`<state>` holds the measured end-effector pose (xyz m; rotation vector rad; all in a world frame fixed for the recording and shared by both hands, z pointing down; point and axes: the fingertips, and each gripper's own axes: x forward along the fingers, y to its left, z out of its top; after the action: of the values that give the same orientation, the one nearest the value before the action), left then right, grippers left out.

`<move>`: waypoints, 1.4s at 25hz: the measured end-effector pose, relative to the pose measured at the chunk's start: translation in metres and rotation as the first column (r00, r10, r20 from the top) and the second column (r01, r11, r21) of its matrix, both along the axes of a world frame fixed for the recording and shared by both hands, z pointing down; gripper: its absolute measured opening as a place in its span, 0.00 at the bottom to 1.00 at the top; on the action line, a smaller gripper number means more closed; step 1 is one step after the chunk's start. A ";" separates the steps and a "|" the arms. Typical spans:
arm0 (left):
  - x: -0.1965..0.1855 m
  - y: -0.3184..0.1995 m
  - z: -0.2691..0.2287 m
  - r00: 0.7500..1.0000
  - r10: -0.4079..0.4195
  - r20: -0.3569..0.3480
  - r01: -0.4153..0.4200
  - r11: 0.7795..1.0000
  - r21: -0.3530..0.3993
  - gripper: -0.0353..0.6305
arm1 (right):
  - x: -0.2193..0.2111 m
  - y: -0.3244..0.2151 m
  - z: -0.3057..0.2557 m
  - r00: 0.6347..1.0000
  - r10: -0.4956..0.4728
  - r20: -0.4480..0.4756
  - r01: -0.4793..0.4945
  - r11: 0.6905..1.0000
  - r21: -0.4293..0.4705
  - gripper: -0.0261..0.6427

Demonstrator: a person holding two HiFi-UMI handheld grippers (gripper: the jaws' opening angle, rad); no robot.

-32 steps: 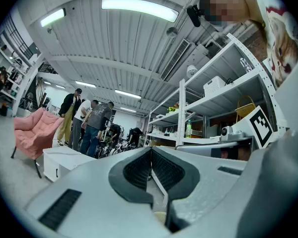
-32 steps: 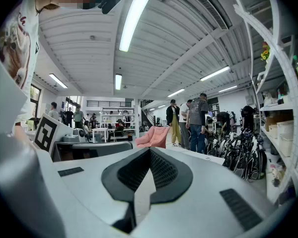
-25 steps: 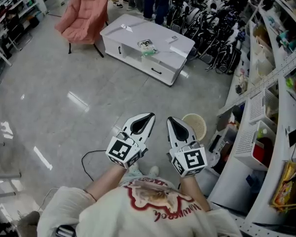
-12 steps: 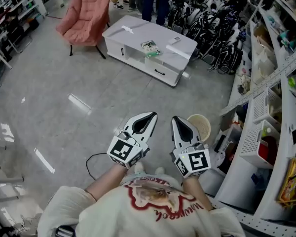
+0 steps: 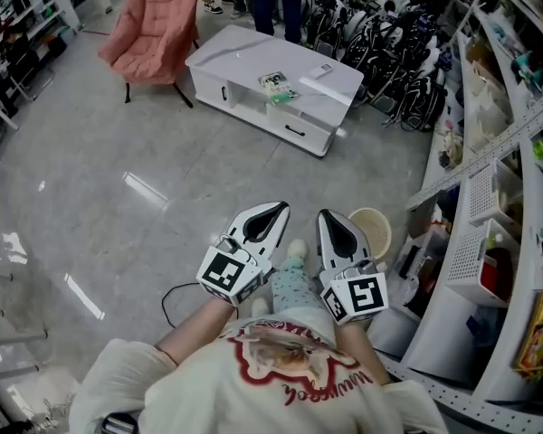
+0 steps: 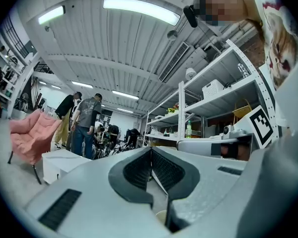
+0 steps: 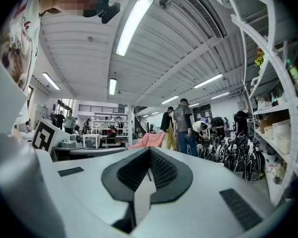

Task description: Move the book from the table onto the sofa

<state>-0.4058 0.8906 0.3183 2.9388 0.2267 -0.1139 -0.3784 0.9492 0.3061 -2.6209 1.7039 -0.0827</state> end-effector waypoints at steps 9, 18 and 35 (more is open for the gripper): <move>0.068 -0.057 0.004 0.999 -0.042 -0.008 0.042 0.999 -0.001 0.06 | 0.075 -0.050 0.005 1.000 -0.010 -0.012 0.010 1.000 0.007 0.04; 0.205 -0.117 0.007 0.997 -0.081 -0.011 0.082 0.997 0.007 0.06 | 0.218 -0.112 0.006 0.999 -0.048 -0.006 0.048 0.999 0.013 0.04; 0.387 -0.194 -0.001 0.991 -0.132 -0.005 0.132 0.991 0.003 0.06 | 0.400 -0.197 0.006 0.994 -0.110 0.015 0.110 0.994 -0.010 0.04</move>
<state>-0.0187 0.6968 0.3169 2.9553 0.0329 -0.1388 0.0211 0.7518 0.3119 -2.5262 1.8474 -0.1116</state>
